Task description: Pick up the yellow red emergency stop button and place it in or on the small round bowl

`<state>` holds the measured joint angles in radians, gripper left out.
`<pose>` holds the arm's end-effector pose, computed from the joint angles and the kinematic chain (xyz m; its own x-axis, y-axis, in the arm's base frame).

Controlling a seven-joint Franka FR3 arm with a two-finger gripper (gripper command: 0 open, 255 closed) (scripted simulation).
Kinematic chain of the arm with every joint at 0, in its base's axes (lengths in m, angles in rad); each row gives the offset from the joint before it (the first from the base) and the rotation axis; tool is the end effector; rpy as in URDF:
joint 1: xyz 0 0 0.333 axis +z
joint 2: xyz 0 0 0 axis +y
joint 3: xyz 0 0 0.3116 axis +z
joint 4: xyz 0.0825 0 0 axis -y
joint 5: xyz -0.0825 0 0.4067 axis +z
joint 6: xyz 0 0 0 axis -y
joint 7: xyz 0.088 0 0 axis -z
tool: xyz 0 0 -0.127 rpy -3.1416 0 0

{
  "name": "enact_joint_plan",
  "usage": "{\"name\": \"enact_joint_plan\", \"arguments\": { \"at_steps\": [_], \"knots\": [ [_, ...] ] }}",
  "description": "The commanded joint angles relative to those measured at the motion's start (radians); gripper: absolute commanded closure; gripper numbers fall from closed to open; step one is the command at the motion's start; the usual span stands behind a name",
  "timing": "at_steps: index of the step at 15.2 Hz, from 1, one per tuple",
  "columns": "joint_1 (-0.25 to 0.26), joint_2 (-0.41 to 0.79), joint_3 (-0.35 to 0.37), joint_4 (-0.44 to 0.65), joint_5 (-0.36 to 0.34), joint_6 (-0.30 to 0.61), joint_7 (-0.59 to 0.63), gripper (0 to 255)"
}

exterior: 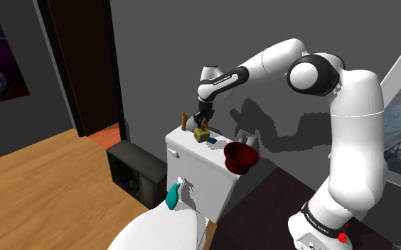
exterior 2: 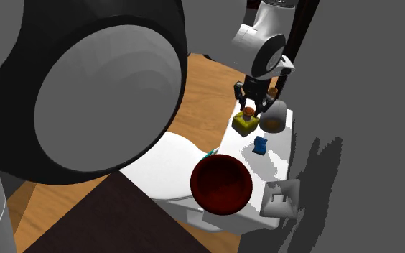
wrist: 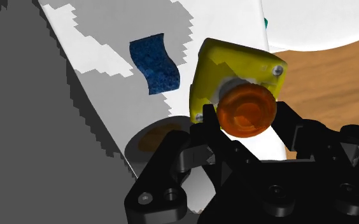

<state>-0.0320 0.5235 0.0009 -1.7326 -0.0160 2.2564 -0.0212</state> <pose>0.6820 -0.0219 0.2411 1.0000 0.0001 0.0000 0.0001 -0.9999 0.0119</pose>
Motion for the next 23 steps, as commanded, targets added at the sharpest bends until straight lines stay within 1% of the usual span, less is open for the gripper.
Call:
{"name": "enact_joint_plan", "arguments": {
  "at_steps": [1,11,21,22,23],
  "knots": [
    [0.0,-0.013,0.0,0.01,0.0,-0.023,0.0,255],
    [0.0,-0.079,0.001,0.05,0.001,-0.129,-0.002,255],
    [0.0,-0.129,0.001,0.114,0.002,-0.242,-0.003,255],
    [0.0,-0.13,0.001,0.115,0.002,-0.244,-0.003,255],
    [-0.004,-0.172,-0.001,0.058,0.003,-0.229,-0.009,255]
  ]
}}
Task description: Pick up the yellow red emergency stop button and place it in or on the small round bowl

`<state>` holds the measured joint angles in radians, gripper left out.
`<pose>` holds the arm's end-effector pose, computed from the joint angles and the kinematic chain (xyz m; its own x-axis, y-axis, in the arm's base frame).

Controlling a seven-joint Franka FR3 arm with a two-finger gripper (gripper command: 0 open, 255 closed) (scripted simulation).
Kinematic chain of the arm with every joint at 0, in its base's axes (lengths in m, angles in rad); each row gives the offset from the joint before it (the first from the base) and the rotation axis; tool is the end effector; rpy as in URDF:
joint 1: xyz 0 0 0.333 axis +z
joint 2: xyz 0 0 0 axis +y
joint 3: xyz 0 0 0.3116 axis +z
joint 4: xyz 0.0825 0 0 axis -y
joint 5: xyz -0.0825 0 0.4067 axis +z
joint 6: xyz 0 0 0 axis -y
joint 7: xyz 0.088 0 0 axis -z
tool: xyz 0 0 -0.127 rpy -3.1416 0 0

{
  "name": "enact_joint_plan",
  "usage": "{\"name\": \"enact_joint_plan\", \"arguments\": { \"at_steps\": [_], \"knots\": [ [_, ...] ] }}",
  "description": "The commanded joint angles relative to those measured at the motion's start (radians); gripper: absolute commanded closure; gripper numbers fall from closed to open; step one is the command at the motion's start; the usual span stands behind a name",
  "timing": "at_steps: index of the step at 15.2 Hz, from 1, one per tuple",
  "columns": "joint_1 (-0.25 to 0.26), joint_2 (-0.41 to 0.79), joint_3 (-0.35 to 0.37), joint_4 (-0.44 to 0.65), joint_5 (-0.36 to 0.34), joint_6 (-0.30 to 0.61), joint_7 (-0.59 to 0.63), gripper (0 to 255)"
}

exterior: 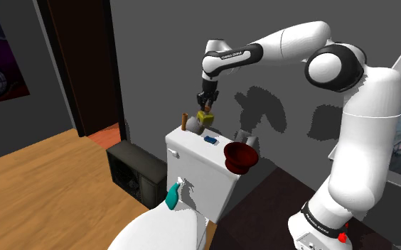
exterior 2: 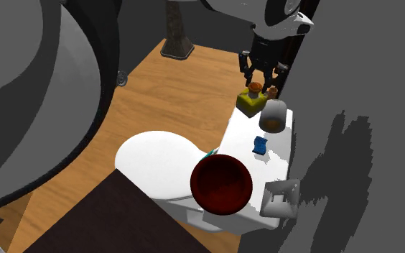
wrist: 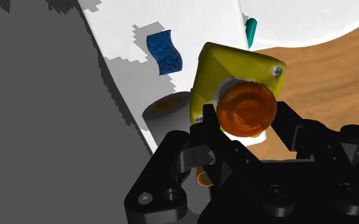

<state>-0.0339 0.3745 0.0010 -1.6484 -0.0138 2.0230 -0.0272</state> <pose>0.6803 -0.0235 0.3624 1.0000 0.0003 -0.0003 0.0003 -0.9999 0.0121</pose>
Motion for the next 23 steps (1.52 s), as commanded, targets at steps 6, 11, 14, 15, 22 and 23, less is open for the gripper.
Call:
{"name": "enact_joint_plan", "arguments": {
  "at_steps": [6,11,14,15,22,23],
  "knots": [
    [-0.024,-0.261,-0.014,-0.324,0.002,0.063,-0.038,255],
    [-0.043,-0.453,-0.031,-0.528,-0.003,0.077,-0.072,255],
    [-0.055,-0.569,-0.044,-0.637,-0.01,0.07,-0.093,255],
    [-0.059,-0.608,-0.049,-0.671,-0.013,0.065,-0.1,255],
    [-0.079,-0.751,-0.072,-0.824,-0.03,0.076,-0.13,255],
    [-0.079,-0.745,-0.072,-0.833,-0.03,0.091,-0.13,255]
  ]
}}
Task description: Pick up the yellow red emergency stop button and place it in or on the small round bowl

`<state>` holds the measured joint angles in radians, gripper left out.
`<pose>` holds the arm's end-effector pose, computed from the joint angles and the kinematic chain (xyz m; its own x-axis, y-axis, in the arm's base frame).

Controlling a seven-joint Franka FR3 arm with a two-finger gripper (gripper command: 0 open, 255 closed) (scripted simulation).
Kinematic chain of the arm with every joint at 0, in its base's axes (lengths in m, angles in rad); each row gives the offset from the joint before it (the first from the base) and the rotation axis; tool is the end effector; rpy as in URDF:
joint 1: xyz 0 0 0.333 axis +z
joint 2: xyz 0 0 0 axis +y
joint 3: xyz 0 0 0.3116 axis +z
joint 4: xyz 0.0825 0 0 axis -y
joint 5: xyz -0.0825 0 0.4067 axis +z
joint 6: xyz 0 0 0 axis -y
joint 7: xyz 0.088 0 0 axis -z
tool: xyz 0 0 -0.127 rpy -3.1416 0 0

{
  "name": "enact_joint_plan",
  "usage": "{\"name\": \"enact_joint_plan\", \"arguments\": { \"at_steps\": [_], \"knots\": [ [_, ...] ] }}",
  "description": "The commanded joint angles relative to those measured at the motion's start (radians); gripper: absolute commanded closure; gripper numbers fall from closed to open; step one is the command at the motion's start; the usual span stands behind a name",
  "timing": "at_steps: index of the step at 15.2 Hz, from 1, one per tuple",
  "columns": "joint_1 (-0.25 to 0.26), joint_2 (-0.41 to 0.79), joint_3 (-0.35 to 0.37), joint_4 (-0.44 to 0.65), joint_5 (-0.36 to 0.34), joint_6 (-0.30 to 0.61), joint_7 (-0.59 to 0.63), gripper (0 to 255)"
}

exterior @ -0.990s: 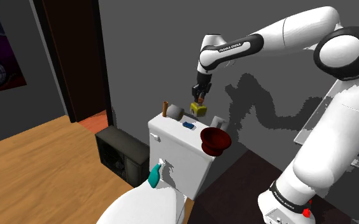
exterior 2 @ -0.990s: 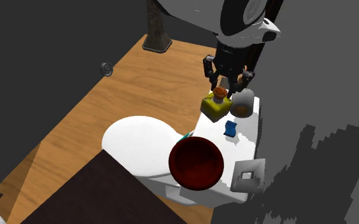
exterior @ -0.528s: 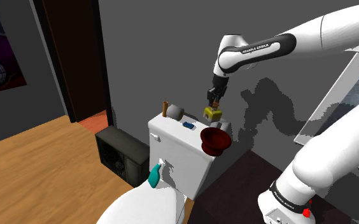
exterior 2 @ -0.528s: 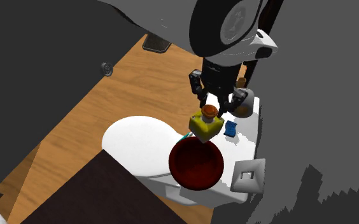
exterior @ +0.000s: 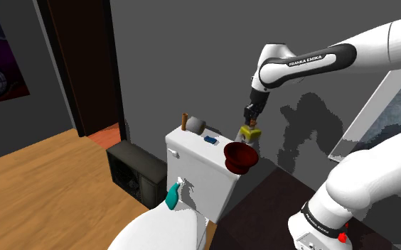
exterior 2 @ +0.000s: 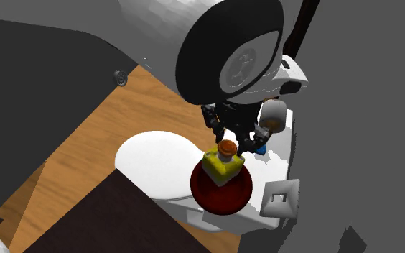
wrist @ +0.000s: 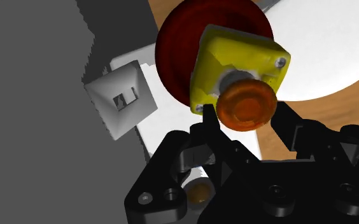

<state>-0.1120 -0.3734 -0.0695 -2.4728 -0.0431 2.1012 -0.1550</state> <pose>0.4366 -0.0823 0.3921 1.0000 0.0000 -0.0007 0.0000 -0.9999 0.0119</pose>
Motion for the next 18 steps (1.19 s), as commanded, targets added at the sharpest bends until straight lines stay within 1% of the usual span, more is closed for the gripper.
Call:
{"name": "enact_joint_plan", "arguments": {
  "at_steps": [1,18],
  "knots": [
    [-0.001,0.009,-0.002,-0.017,-0.001,0.027,-0.002,255],
    [0.0,0.157,-0.009,-0.137,0.001,0.295,-0.003,255]
  ]
}}
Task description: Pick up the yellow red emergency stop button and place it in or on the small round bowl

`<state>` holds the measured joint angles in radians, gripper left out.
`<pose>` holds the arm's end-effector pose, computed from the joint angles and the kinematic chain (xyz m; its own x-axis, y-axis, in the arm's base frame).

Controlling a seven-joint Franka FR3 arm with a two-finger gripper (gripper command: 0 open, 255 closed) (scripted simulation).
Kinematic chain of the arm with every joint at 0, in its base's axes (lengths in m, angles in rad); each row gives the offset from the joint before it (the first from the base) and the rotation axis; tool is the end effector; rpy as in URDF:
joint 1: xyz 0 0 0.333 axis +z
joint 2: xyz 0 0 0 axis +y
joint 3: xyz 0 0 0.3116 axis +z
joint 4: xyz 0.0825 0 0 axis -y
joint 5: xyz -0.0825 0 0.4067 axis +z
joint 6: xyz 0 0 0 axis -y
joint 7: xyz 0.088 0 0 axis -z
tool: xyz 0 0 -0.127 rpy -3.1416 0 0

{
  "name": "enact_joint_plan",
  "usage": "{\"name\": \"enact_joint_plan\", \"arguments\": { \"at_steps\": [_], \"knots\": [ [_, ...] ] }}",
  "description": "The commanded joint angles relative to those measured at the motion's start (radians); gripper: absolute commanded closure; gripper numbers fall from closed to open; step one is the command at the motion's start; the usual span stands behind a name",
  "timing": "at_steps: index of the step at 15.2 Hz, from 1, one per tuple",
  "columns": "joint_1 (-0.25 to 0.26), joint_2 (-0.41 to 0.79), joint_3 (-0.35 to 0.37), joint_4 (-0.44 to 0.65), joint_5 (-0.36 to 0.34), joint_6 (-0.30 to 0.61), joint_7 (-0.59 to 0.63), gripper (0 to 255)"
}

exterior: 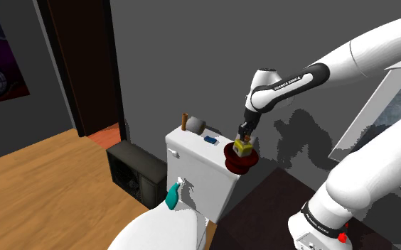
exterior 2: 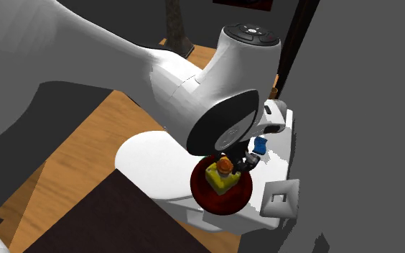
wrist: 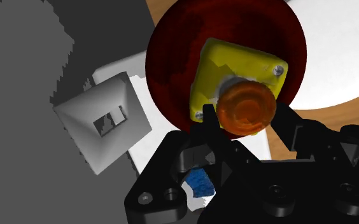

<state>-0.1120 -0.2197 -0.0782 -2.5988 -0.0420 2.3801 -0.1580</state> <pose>0.4334 -0.0829 0.2908 1.0000 0.0001 -0.0015 0.0001 -0.9999 0.0119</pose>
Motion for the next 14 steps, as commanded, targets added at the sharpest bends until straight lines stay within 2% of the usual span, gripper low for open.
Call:
{"name": "enact_joint_plan", "arguments": {
  "at_steps": [1,8,9,14],
  "knots": [
    [0.0,0.003,-0.001,-0.011,0.0,0.016,0.0,255],
    [0.0,0.003,-0.001,-0.011,0.0,0.016,0.0,255],
    [0.0,0.003,-0.001,-0.011,0.0,0.016,0.0,0],
    [0.0,0.003,-0.001,-0.011,0.0,0.016,0.0,0]
  ]
}}
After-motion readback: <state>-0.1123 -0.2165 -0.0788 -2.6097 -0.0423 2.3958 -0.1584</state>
